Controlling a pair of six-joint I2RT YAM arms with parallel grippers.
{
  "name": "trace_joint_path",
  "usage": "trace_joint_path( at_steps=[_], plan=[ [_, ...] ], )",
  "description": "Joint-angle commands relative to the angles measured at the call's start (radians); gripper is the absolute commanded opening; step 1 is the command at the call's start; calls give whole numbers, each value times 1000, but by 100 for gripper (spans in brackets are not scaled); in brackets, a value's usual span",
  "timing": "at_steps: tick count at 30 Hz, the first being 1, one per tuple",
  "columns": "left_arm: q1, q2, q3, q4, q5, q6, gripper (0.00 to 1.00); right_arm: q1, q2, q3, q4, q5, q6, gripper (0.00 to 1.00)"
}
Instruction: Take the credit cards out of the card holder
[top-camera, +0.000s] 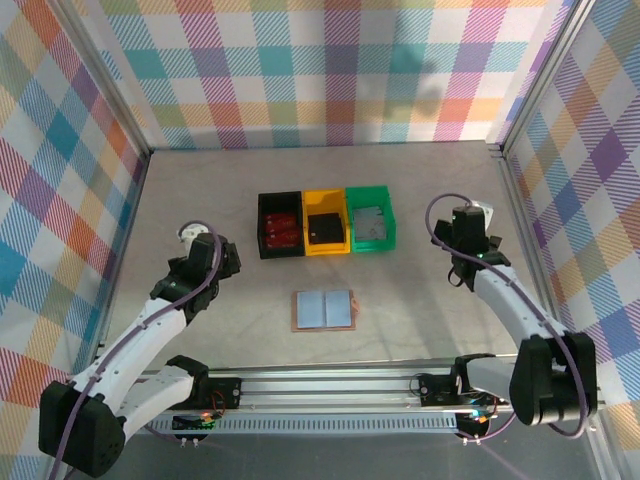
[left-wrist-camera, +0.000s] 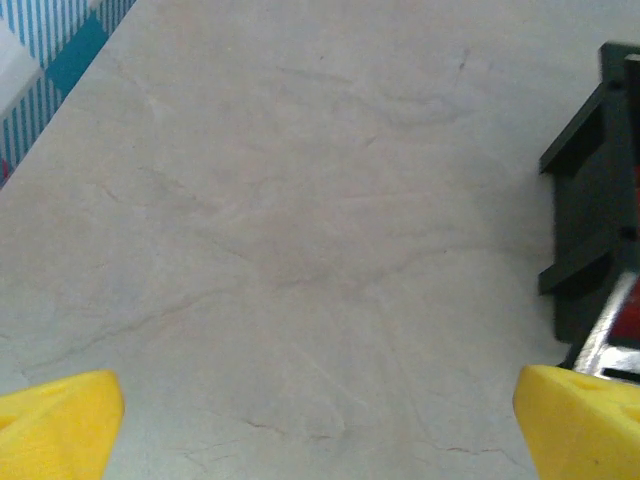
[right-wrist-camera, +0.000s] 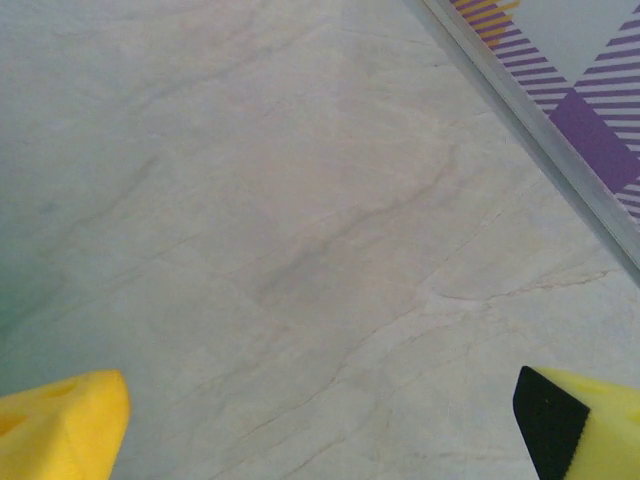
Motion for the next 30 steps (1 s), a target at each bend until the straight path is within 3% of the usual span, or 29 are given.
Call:
trace_joint_path(
  at_steps=[1, 7, 10, 13, 15, 17, 18, 23, 30],
  plan=[
    [8, 17, 18, 100, -79, 40, 100, -14, 45, -72, 359, 15, -93, 99],
    [79, 73, -20, 221, -46, 100, 100, -88, 206, -112, 547, -96, -100, 99],
    [110, 71, -30, 268, 17, 118, 100, -95, 266, -201, 773, -167, -131, 99],
    [137, 97, -68, 392, 5, 167, 100, -87, 295, -161, 729, -300, -194, 99],
    [169, 144, -92, 458, 23, 193, 100, -90, 295, -198, 798, -366, -216, 99],
    [215, 201, -124, 551, 60, 199, 100, -90, 351, -277, 1013, -440, -257, 99],
    [237, 217, -143, 597, 96, 206, 100, -86, 328, -268, 934, -442, -260, 99],
    [328, 290, -221, 831, 222, 196, 100, -107, 327, -245, 900, -459, -237, 99],
    [344, 451, -241, 1075, 305, 211, 100, -107, 331, -249, 912, -458, -239, 99]
  ],
)
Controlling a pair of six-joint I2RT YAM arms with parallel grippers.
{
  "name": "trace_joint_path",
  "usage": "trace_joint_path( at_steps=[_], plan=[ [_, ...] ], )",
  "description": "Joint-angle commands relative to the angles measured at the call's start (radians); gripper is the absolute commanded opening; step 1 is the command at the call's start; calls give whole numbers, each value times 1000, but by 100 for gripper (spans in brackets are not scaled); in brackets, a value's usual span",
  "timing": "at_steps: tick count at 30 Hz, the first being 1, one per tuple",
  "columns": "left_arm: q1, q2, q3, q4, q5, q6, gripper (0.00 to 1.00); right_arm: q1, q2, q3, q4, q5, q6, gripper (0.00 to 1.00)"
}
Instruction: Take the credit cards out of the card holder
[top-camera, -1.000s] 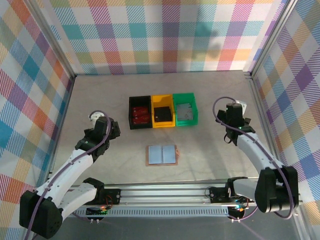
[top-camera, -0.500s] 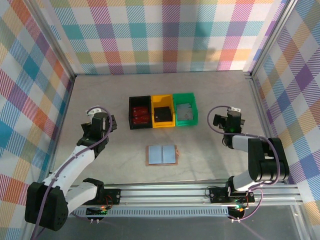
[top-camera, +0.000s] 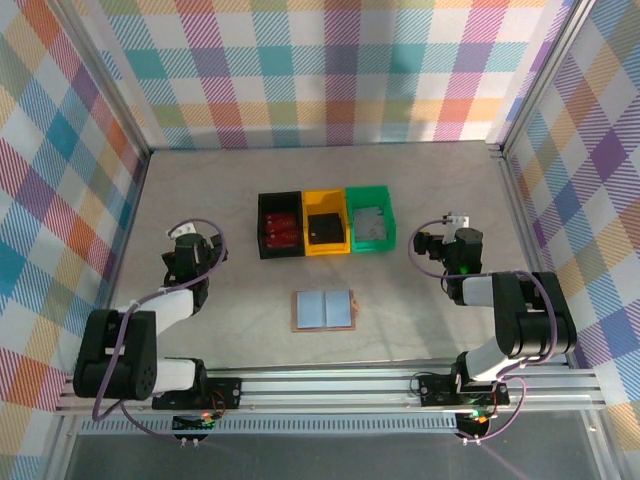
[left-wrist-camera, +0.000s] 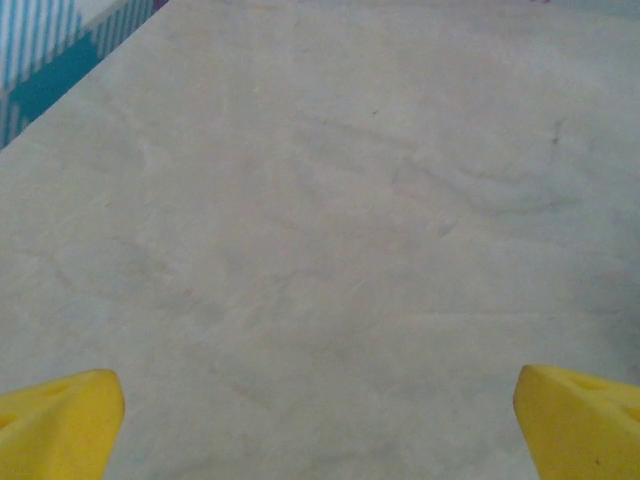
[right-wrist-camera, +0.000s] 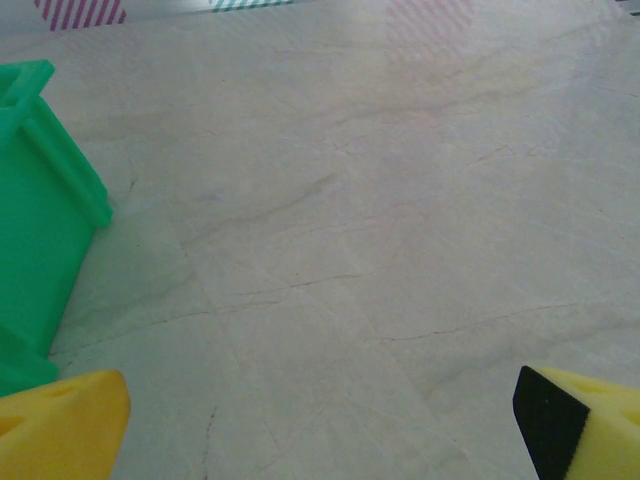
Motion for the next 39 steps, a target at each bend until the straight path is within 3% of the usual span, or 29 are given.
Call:
trace_joint_path(
  at_steps=[1, 3, 6, 8, 10, 11, 13, 39],
  plan=[
    [10, 82, -9, 221, 76, 34, 100, -9, 2, 5, 47, -25, -19, 99],
    [11, 120, -22, 288, 72, 37, 100, -8, 3, 5, 46, -26, -19, 99],
    [9, 133, 14, 232, 84, 46, 100, -7, 1, 4, 46, -26, -18, 99],
    [-14, 172, 42, 214, 148, 101, 100, -8, 3, 5, 45, -26, -19, 99],
    [-47, 257, -11, 422, 221, 180, 100, -8, 3, 5, 45, -28, -17, 99],
    [-61, 225, 6, 326, 127, 151, 100, -7, 3, 5, 45, -27, -18, 99],
    [-57, 242, -9, 393, 96, 139, 100, -7, 3, 5, 45, -27, -18, 99],
    [-69, 236, -7, 378, 83, 144, 100, -17, 5, 10, 36, -46, -13, 99]
  ],
)
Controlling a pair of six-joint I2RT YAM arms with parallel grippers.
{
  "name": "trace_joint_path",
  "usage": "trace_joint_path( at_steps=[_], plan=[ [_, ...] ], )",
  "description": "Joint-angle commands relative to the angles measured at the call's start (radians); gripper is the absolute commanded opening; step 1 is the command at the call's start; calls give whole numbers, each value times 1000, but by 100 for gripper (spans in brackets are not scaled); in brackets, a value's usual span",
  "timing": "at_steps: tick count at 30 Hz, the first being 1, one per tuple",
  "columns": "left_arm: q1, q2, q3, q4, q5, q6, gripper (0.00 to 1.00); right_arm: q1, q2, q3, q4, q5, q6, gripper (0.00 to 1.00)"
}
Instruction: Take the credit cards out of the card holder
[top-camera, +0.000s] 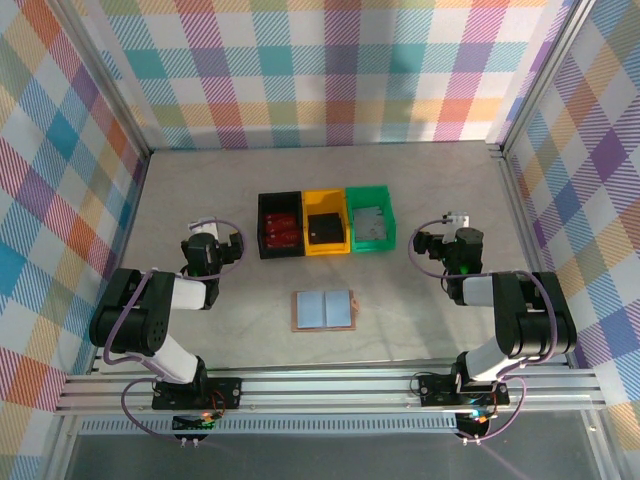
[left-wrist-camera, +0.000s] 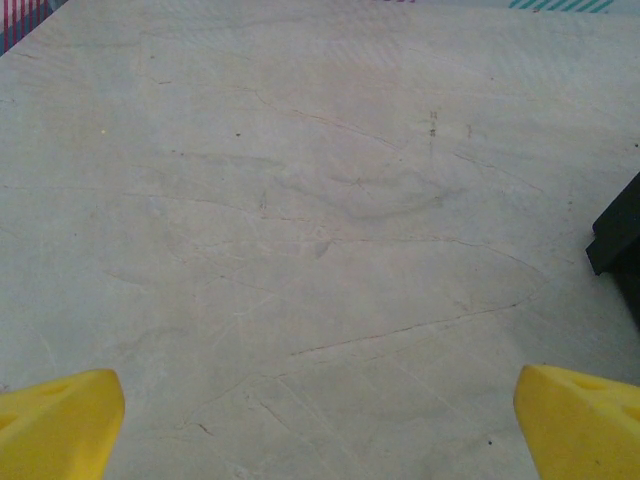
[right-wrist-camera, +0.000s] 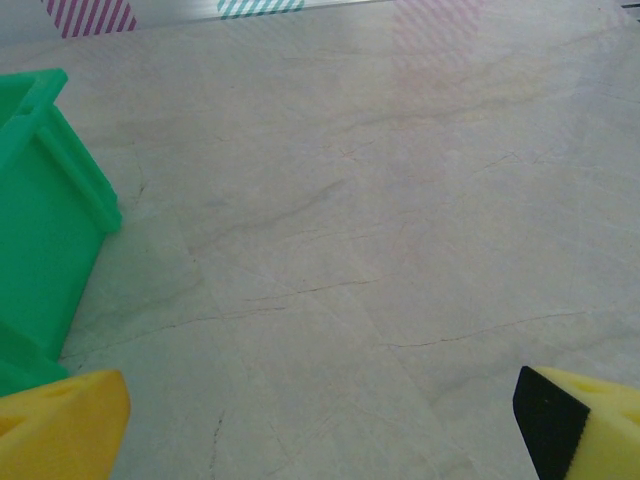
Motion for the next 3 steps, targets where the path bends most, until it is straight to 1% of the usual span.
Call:
trace_joint_path(
  at_steps=[1, 3],
  plan=[
    [-5, -3, -8, 58, -9, 17, 100, -11, 3, 9, 29, -29, -14, 99],
    [-4, -3, -9, 58, -8, 17, 100, -11, 3, 7, 34, -29, -14, 99]
  ],
)
